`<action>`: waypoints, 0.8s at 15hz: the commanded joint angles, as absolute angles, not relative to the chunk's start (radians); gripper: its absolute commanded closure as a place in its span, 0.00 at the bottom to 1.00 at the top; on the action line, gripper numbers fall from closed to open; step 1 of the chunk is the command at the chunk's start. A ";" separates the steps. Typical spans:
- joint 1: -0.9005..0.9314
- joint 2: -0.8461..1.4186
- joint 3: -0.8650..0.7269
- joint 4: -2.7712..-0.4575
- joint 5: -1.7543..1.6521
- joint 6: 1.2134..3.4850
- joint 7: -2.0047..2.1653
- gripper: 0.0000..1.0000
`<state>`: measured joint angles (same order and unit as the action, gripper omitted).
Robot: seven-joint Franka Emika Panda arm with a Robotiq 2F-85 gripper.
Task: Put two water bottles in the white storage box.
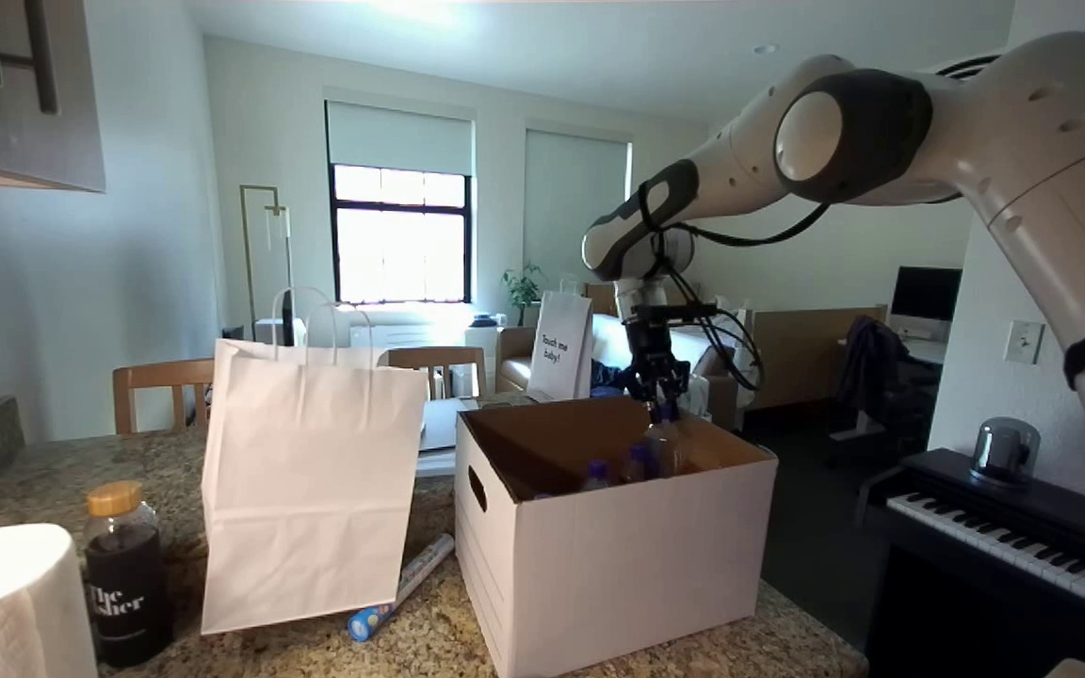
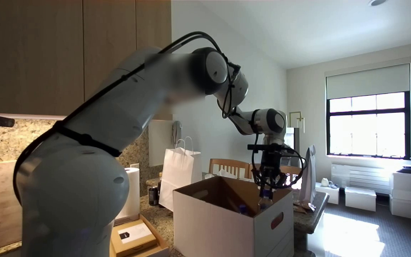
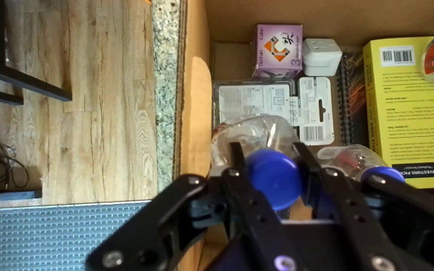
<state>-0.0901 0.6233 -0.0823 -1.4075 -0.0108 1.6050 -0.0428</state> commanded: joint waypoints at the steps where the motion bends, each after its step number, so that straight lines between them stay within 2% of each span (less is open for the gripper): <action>1: -0.069 0.545 -0.056 -1.581 0.039 1.723 0.054 0.86; 8: 0.005 0.460 -0.031 -1.932 0.204 2.081 0.294 0.86; 12: 0.033 0.379 -0.044 -2.054 0.183 2.188 0.365 0.86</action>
<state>0.0186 0.4687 -0.0341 -1.9114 0.1723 2.0929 0.3209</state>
